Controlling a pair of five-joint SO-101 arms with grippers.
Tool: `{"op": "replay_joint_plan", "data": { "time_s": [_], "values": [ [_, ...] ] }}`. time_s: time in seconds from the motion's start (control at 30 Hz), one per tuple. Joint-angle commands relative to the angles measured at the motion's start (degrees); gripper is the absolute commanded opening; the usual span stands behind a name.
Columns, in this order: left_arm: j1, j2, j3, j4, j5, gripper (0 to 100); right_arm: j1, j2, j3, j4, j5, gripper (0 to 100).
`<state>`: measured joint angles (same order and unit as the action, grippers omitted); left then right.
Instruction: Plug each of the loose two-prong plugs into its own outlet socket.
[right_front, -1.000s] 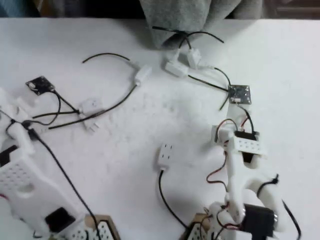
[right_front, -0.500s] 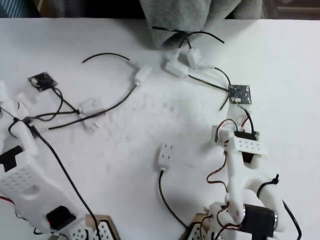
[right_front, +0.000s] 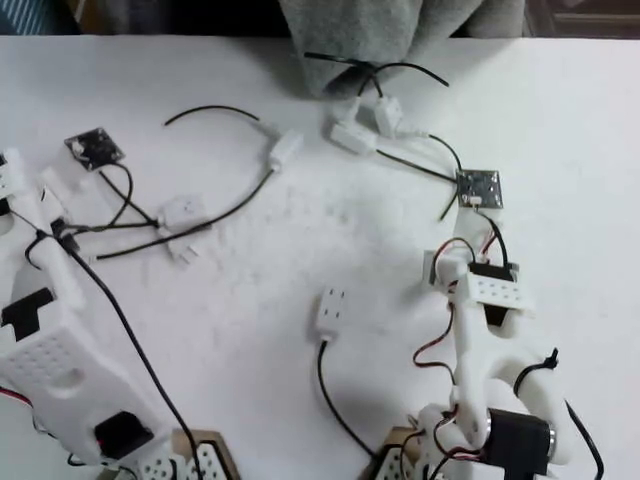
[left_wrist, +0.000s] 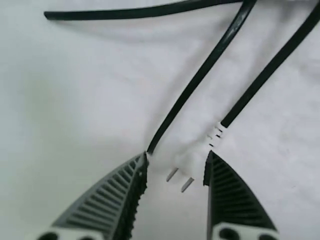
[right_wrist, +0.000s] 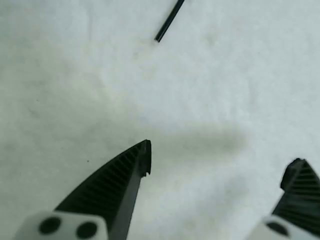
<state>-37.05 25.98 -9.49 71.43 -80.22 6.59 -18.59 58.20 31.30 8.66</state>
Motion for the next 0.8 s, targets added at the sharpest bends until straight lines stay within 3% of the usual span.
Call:
{"op": "replay_joint_plan", "data": {
  "time_s": [0.0, 0.17, 0.33, 0.77],
  "values": [
    [-0.7, 0.6, -3.5, -1.2, -22.7, 20, -0.3, -0.1, -0.7, -0.8, 0.2, 40.1],
    [-2.6, 4.9, -6.6, 0.0, -24.6, 20, -0.3, -0.1, -0.7, -0.8, 0.2, 40.1],
    [-4.7, 5.5, -9.8, 4.8, -31.4, 20, -0.3, -0.1, -0.7, -0.8, 0.2, 40.1],
    [-4.3, 10.9, -9.5, 1.7, -31.3, 20, -0.3, -0.1, -0.7, -0.8, 0.2, 40.1]
  ]
}}
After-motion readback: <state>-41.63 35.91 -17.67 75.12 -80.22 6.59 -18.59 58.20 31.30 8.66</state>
